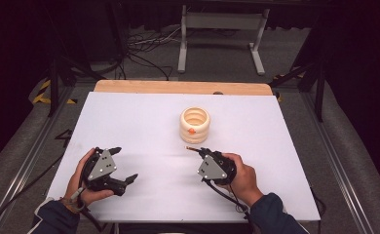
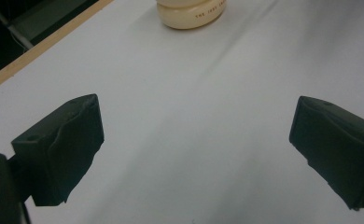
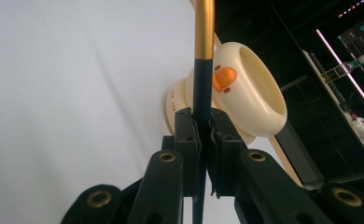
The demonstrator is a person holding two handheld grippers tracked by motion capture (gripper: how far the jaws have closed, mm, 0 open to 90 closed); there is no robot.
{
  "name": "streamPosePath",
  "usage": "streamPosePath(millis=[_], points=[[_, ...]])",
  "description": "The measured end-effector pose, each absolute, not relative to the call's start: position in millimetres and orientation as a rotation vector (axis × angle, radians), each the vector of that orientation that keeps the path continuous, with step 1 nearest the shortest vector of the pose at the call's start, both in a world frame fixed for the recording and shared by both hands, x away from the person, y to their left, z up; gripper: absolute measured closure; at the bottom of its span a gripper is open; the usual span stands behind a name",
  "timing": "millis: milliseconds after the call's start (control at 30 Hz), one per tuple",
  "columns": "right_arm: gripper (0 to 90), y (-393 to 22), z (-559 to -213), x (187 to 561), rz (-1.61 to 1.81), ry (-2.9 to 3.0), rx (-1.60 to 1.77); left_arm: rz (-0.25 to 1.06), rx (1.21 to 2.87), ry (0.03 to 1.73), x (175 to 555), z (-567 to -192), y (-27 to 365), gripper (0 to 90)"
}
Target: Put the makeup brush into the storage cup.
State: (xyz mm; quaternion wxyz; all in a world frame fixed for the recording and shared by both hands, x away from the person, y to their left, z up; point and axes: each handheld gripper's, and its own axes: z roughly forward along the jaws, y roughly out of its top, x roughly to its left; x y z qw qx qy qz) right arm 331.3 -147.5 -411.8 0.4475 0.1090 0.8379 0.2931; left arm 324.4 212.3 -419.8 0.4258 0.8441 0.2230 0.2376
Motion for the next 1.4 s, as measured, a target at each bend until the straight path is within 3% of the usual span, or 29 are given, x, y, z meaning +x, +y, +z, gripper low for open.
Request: streamPosePath(millis=[400,900,1400], points=[[84.1,-165,-394,349,0.959,2.079,0.434,0.545,2.056,0.69,315,-435,235,6.2],[84.0,-199,-365,383,1.357,1.993,0.72,0.529,2.043,0.693,315,-438,232,5.0],[84.1,-197,-350,406,1.498,1.932,0.782,0.533,1.956,0.665,317,-435,228,5.0]])
